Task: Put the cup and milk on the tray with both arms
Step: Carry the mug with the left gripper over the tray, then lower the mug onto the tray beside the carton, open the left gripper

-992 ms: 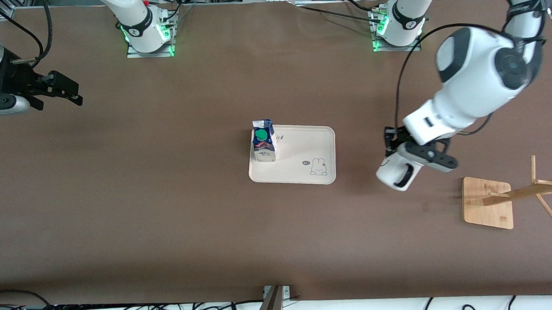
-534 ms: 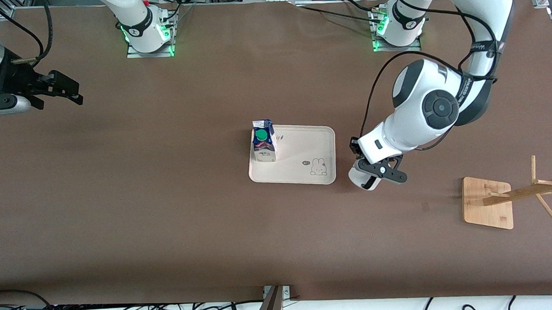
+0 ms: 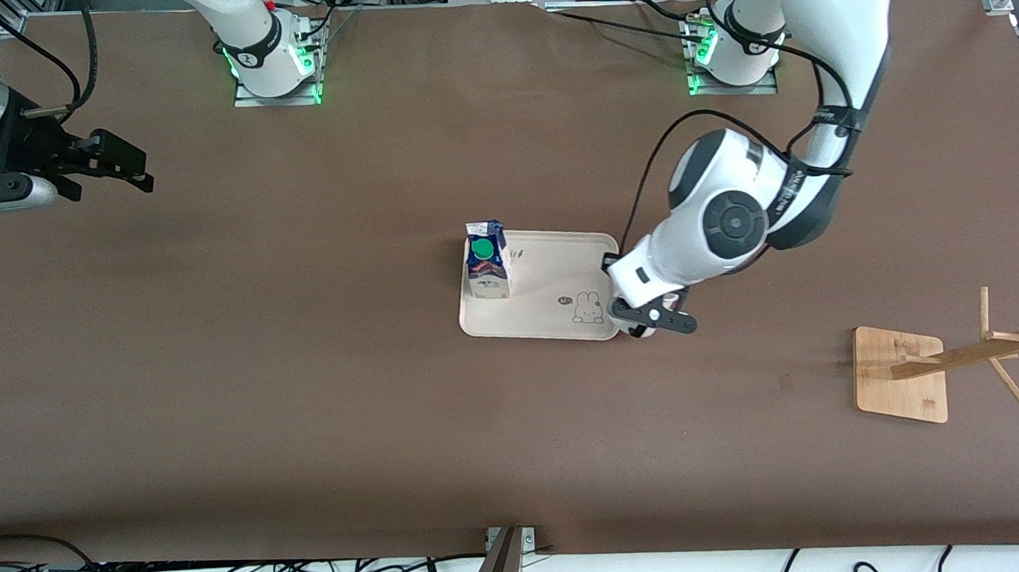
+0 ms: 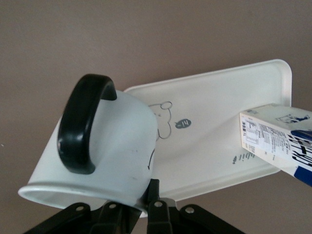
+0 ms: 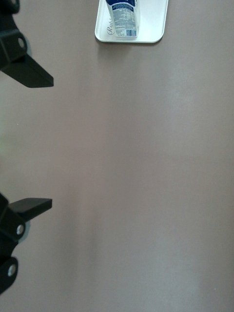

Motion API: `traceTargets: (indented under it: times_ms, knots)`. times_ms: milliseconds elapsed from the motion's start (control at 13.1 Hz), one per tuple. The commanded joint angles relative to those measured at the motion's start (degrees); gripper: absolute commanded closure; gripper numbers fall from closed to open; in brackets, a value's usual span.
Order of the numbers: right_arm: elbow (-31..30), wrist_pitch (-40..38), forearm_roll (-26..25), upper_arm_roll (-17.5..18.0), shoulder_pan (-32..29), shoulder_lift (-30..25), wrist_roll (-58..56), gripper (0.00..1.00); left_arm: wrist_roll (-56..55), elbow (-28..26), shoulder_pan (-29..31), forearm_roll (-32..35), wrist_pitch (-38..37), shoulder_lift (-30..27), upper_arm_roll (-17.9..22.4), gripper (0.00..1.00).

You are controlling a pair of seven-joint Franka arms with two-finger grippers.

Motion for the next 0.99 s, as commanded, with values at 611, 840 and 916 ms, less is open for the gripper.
traceTargets:
  times_ms: [611, 840, 916]
  knots:
    - [0.63, -1.56, -0.31, -0.35, 0.1, 0.06, -0.1, 0.0, -18.61, 12.79, -10.16, 1.35, -10.35, 12.5, 0.87, 1.0]
    - [0.63, -1.56, -0.31, -0.43, 0.1, 0.06, -0.1, 0.0, -18.71, 9.71, -10.07, 1.44, -10.44, 12.59, 0.87, 1.0]
    - [0.63, -1.56, -0.31, -0.43, 0.1, 0.06, -0.1, 0.0, -18.7, 9.79, -10.07, 1.44, -10.35, 13.03, 0.87, 1.0]
